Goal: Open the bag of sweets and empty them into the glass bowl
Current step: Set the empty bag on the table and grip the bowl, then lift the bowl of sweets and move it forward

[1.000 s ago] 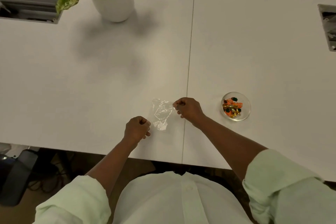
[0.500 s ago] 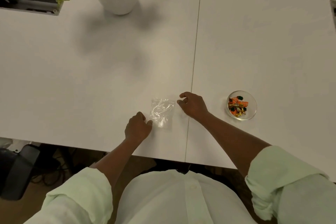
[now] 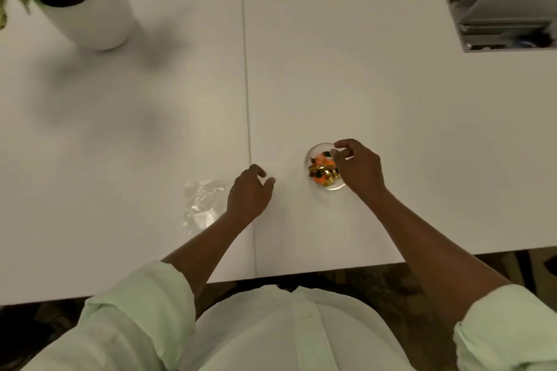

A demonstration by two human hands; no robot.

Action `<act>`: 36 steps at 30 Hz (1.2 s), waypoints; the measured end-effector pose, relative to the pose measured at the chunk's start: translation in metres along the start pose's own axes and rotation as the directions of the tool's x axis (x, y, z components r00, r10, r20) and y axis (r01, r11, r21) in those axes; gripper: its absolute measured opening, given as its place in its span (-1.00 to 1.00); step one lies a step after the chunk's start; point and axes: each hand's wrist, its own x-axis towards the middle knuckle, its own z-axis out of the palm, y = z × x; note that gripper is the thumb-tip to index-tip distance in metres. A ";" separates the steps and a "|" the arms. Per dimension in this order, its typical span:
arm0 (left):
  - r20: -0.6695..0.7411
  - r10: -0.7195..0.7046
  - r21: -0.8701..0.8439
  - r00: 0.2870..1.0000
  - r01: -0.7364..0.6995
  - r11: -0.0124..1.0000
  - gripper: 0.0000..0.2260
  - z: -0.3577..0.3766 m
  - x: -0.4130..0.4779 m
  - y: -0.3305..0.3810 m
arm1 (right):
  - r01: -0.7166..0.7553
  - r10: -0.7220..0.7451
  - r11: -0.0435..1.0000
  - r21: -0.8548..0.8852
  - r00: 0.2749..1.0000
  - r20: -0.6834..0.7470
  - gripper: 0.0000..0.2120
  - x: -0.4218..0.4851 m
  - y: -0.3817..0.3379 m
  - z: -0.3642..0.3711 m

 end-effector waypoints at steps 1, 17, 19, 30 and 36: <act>0.028 0.015 -0.014 1.000 -0.014 1.000 -0.75 0.009 0.004 0.012 | -0.012 0.011 1.000 -0.009 0.999 -0.041 -0.77 0.000 0.010 -0.008; 0.323 -0.175 -0.142 0.930 0.230 0.963 -0.72 0.076 0.023 0.084 | -0.263 0.230 0.963 0.056 0.914 0.334 -0.67 0.009 0.068 0.002; 0.321 -0.176 -0.152 0.931 0.234 0.960 -0.72 0.075 0.024 0.087 | -0.263 0.231 0.963 0.053 0.913 0.336 -0.67 0.012 0.068 0.001; 0.243 -0.147 -0.238 0.959 0.206 0.949 -0.73 0.028 0.072 0.129 | -0.137 0.115 0.989 0.060 0.954 0.275 -0.70 0.076 0.013 -0.021; 0.148 -0.102 -0.249 0.984 0.136 0.959 -0.72 -0.014 0.125 0.165 | -0.063 0.032 0.990 0.127 0.973 0.228 -0.74 0.130 -0.043 -0.032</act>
